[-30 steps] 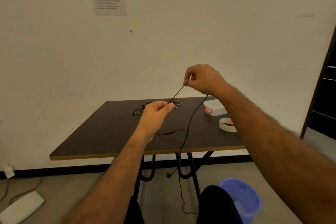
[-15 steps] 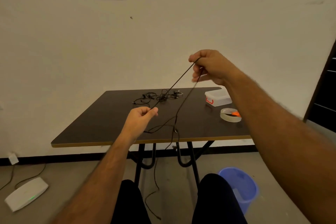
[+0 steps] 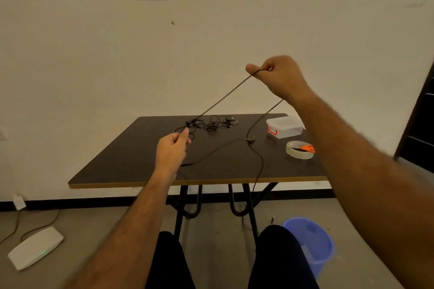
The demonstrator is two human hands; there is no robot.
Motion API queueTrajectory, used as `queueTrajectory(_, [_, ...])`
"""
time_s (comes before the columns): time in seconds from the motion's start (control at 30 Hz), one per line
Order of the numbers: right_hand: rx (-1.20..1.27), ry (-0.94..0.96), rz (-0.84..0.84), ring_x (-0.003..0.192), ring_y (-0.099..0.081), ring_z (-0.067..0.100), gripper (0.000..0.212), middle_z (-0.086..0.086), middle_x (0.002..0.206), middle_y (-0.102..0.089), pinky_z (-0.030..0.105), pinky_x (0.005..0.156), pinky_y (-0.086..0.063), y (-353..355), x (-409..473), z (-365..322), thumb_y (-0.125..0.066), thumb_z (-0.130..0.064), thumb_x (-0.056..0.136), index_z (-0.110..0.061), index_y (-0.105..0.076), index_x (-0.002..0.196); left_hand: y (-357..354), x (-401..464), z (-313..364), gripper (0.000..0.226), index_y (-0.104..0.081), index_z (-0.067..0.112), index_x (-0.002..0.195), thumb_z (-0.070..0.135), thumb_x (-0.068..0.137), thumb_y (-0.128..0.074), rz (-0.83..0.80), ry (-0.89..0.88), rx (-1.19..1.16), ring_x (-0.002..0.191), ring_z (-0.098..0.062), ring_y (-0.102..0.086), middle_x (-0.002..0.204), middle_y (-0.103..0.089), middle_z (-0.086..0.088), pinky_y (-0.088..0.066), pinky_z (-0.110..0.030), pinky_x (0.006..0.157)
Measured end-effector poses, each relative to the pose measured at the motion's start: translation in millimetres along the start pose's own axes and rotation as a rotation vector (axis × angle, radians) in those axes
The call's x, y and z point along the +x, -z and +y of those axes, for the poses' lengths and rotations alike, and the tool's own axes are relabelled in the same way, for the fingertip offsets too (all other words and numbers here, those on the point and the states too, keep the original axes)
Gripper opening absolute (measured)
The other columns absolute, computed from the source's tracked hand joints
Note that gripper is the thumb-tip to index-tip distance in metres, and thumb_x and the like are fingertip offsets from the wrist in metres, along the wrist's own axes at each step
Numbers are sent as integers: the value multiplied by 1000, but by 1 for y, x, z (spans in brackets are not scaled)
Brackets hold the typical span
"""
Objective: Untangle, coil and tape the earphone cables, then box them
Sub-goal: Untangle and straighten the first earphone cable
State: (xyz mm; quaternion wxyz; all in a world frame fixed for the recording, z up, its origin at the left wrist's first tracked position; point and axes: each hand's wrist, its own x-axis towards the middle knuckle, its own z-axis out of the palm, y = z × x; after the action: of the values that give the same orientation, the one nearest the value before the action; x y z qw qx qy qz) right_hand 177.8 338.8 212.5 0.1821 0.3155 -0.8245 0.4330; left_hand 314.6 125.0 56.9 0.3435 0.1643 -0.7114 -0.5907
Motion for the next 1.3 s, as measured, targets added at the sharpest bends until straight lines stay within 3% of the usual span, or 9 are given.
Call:
queueTrajectory(0.1, [-331, 155, 280, 68, -51, 12, 40, -5, 70, -55, 27, 62, -37, 10, 5, 2, -68, -56, 83, -17, -64, 77, 5, 0, -3, 35, -61, 12, 78, 37, 101, -51, -7, 29, 6, 48, -9, -36, 56, -43, 2, -32, -19, 45])
queueTrajectory(0.27, [235, 54, 38, 41, -36, 6, 36, -1, 56, -42, 22, 47, -35, 30, 17, 1, -72, -40, 88, -11, -60, 70, 5, -1, -4, 36, -60, 12, 83, 41, 101, -48, -108, 99, -88, 46, -7, -36, 56, -44, 5, -28, -19, 41])
queueTrajectory(0.5, [-623, 101, -3, 68, -57, 19, 31, -4, 61, -55, 29, 66, -39, 52, 35, -11, -78, -44, 79, -14, -70, 83, 15, -4, -16, 34, -58, 14, 82, 40, 101, -48, -140, 143, -32, 45, -7, -30, 55, -40, 7, -25, -19, 41])
queueTrajectory(0.6, [-740, 10, -20, 72, -59, 24, 45, 1, 62, -57, 31, 66, -42, 56, 35, -16, -76, -57, 76, -13, -68, 80, 23, -14, -22, 33, -53, 15, 78, 38, 100, -47, -347, 188, -8, 47, -8, -29, 59, -36, 4, -25, -20, 44])
queueTrajectory(0.73, [-146, -158, -234, 59, -65, 18, 46, 6, 72, -64, 29, 58, -55, 50, 26, -20, -68, -53, 85, -8, -68, 86, 23, -31, -23, 32, -58, 13, 79, 42, 88, -53, -753, 249, 62, 52, -9, -39, 65, -47, 2, -35, -21, 49])
queueTrajectory(0.87, [192, -156, -412, 77, -75, 24, 23, 13, 88, -76, 34, 66, -62, 41, 19, -22, -67, -29, 92, -7, -69, 99, 12, -35, -16, 56, -67, 7, 110, 51, 91, -39, -949, 318, 140, 84, -23, -70, 95, -73, -9, -55, -33, 78])
queueTrajectory(1.03, [411, -73, -518, 82, -75, 25, 17, 13, 93, -76, 34, 67, -62, 26, 11, -21, -59, -19, 97, -5, -67, 100, -1, -31, 0, 69, -66, 11, 119, 57, 99, -19, -851, 274, 157, 103, -22, -71, 108, -75, -7, -54, -36, 86])
queueTrajectory(1.2, [618, 53, -715, 94, -73, 28, 18, 12, 107, -74, 40, 78, -61, 16, -2, -14, -63, -17, 85, -7, -67, 99, -21, -21, 33, 40, -60, 14, 93, 53, 91, -50, -160, -134, 79, 64, -11, -56, 75, -60, -2, -50, -30, 63])
queueTrajectory(1.3, [637, 89, -879, 98, -72, 29, 21, 14, 116, -71, 43, 86, -59, 11, -7, -8, -60, -7, 86, -3, -64, 106, -40, -16, 62, 25, -56, 22, 116, 38, 97, -55, -271, -188, -73, 89, -11, -67, 103, -68, 1, -55, -29, 78])
